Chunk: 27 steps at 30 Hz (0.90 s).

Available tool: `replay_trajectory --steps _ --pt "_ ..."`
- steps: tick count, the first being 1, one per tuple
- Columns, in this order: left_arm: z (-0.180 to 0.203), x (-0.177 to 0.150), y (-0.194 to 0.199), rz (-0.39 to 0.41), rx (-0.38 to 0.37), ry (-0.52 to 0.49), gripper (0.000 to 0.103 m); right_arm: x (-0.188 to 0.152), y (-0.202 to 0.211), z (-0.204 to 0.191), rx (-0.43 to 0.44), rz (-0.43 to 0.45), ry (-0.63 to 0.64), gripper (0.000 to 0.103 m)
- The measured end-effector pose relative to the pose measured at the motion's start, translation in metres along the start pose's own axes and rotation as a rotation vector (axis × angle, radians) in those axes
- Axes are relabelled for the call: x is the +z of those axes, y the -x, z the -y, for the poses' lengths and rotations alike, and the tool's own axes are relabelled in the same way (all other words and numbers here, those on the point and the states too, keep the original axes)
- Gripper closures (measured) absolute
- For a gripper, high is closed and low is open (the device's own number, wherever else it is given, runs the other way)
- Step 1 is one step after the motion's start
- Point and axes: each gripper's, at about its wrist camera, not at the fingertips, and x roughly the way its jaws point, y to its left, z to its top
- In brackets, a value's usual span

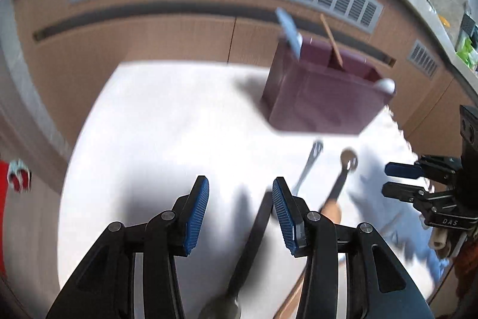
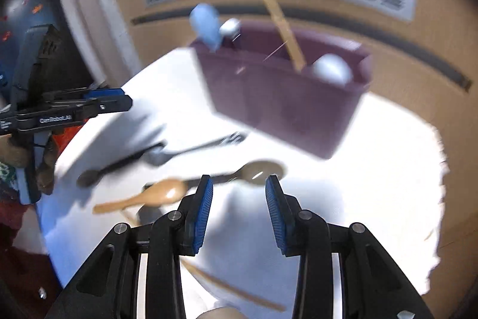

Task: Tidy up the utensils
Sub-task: 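Move both open tools back toward the remaining utensils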

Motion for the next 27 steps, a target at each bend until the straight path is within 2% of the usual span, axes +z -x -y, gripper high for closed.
replay_trajectory --steps 2,4,9,12,15,18,22,27 --pt "0.006 -0.018 0.001 -0.033 -0.038 -0.027 0.057 -0.004 -0.01 -0.011 0.018 -0.044 0.034 0.069" --pt "0.022 -0.029 0.001 -0.045 -0.073 -0.077 0.057 -0.005 -0.019 -0.017 -0.01 -0.069 0.047 0.07" --pt "0.063 -0.037 -0.01 -0.091 -0.175 -0.201 0.057 0.003 -0.029 -0.014 -0.058 -0.056 -0.005 0.07" --pt "0.083 -0.034 -0.024 -0.126 -0.187 -0.263 0.058 0.001 -0.027 -0.008 -0.091 -0.058 -0.02 0.069" --pt "0.098 -0.03 -0.04 -0.163 -0.137 -0.294 0.058 -0.008 -0.017 -0.002 -0.096 -0.058 -0.03 0.069" --pt "0.106 -0.026 -0.049 -0.175 -0.086 -0.317 0.058 -0.022 -0.003 -0.006 -0.091 -0.059 0.014 0.069" --pt "0.112 -0.02 -0.058 -0.19 -0.063 -0.329 0.058 -0.041 0.008 -0.016 -0.089 -0.072 0.099 0.069" --pt "0.104 -0.017 -0.058 -0.191 -0.048 -0.306 0.059 -0.053 0.014 -0.02 -0.078 -0.078 0.112 0.069"
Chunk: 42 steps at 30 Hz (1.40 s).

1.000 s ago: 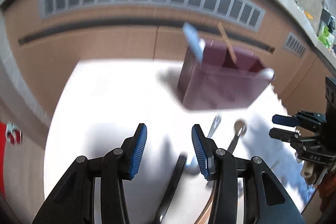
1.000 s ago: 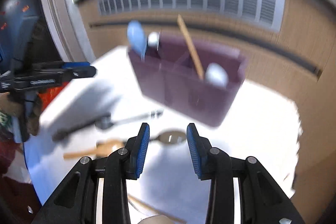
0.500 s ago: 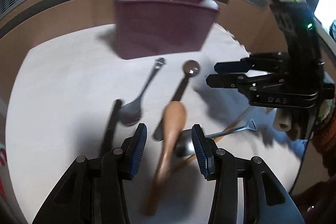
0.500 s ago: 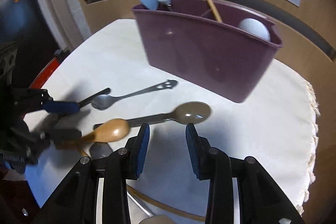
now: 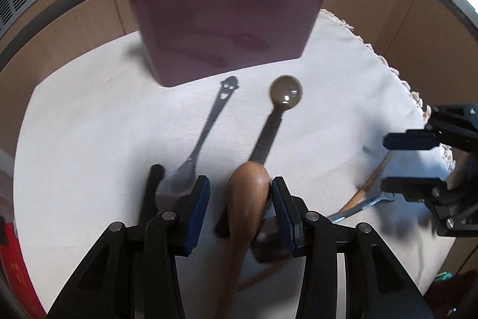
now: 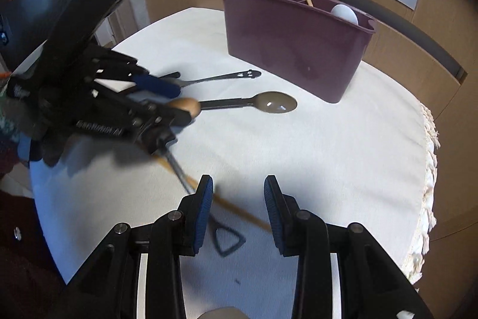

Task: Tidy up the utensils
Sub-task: 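Move both open tools back toward the remaining utensils, then grasp the wooden rice spoon with the left tool while the right tool grasps the metal spatula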

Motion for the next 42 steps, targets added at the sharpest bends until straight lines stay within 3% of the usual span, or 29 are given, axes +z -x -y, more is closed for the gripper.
replay_trajectory --steps 8,16,22,29,33,38,42 --pt "-0.055 -0.021 0.027 0.042 0.074 0.136 0.059 0.009 -0.006 -0.029 0.06 0.008 0.092 0.069" --pt "-0.086 -0.045 0.05 0.068 0.055 0.209 0.059 0.036 -0.035 -0.066 0.122 -0.035 0.251 0.07" --pt "-0.087 -0.054 0.056 0.072 0.027 0.203 0.059 0.049 -0.053 -0.071 0.156 -0.074 0.268 0.07" --pt "-0.078 -0.052 0.05 0.062 0.013 0.215 0.059 0.054 -0.051 -0.072 0.164 -0.118 0.198 0.07" --pt "-0.063 -0.045 0.048 0.068 -0.009 0.181 0.059 0.045 -0.039 -0.07 0.079 -0.086 0.197 0.08" --pt "-0.033 -0.029 0.034 0.051 -0.028 0.09 0.059 0.036 -0.031 -0.03 0.042 -0.067 0.034 0.092" --pt "-0.015 -0.016 0.019 0.022 -0.023 0.042 0.059 0.018 -0.025 -0.001 -0.002 -0.074 -0.075 0.091"
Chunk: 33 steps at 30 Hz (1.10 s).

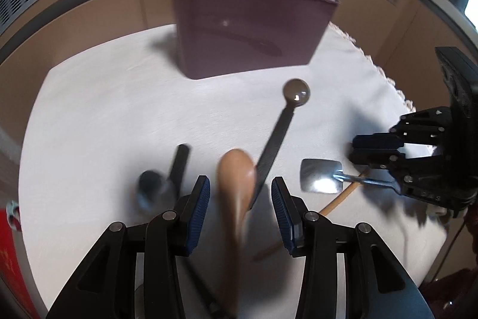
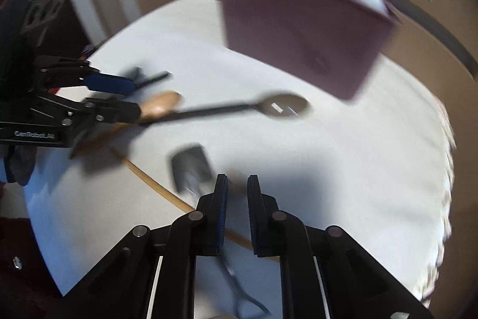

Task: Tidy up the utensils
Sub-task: 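Grasp the wooden rice spoon with the left tool while the right tool grasps the metal spatula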

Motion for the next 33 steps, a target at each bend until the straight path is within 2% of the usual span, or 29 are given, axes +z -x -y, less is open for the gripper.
replay_trajectory --steps 3,5,7,15,18,20,24,28,33 --pt "0.006 0.005 -0.009 -0.017 0.044 -0.022 0.059 -0.015 0.009 0.011 0.034 0.017 -0.047 0.087" --pt "0.004 0.004 -0.011 -0.019 0.055 -0.017 0.059 -0.016 0.015 0.01 0.065 0.039 -0.033 0.086" --pt "-0.004 0.002 -0.009 -0.019 0.068 0.005 0.059 -0.013 0.022 0.0 0.079 0.07 0.008 0.08" --pt "-0.034 -0.012 -0.001 -0.022 0.097 0.067 0.059 0.001 0.005 -0.044 0.0 0.053 0.244 0.078" --pt "-0.036 -0.012 0.0 -0.021 0.079 0.07 0.059 0.006 -0.006 -0.05 -0.039 0.036 0.294 0.071" --pt "-0.035 -0.011 0.0 -0.019 0.07 0.075 0.059 0.008 -0.008 -0.046 -0.023 0.023 0.277 0.07" --pt "-0.034 -0.008 -0.001 -0.019 0.068 0.078 0.059 0.013 -0.009 -0.027 0.057 -0.025 0.158 0.068" --pt "-0.03 -0.005 -0.003 -0.024 0.075 0.075 0.059 0.013 -0.005 -0.033 0.011 -0.04 0.186 0.068" --pt "-0.029 -0.002 -0.006 -0.035 0.086 0.077 0.059 0.004 -0.001 -0.035 -0.009 -0.009 0.168 0.074"
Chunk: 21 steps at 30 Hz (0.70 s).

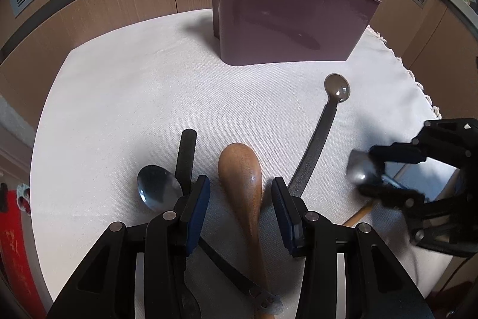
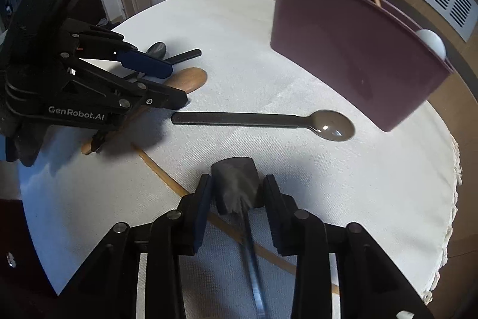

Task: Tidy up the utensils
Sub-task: 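Grasp the wooden rice spoon with the left tool while the right tool grasps the metal spatula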

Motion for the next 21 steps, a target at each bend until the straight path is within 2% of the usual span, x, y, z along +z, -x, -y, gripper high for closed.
replay_trajectory --steps 9,14,15,18,19,21 --pt "0.004 0.01 -0.007 -0.055 0.059 0.043 0.059 -0.016 0.011 0.035 -0.059 0.061 -0.184 0.074" --pt "0.005 0.016 -0.009 -0.078 0.08 0.085 0.062 -0.023 0.027 0.047 -0.03 0.149 -0.266 0.074" --pt "0.005 0.018 -0.009 -0.065 0.075 0.092 0.073 -0.024 0.031 0.049 -0.024 0.173 -0.285 0.074" --pt "0.007 0.017 -0.006 -0.031 0.024 0.117 0.073 -0.023 0.039 0.051 -0.023 0.218 -0.313 0.074" --pt "0.008 0.016 0.0 -0.01 -0.008 0.129 0.073 -0.023 0.043 0.052 -0.036 0.235 -0.321 0.074" --pt "0.01 0.013 0.015 0.043 -0.026 0.133 0.073 -0.022 0.052 0.051 -0.053 0.259 -0.33 0.074"
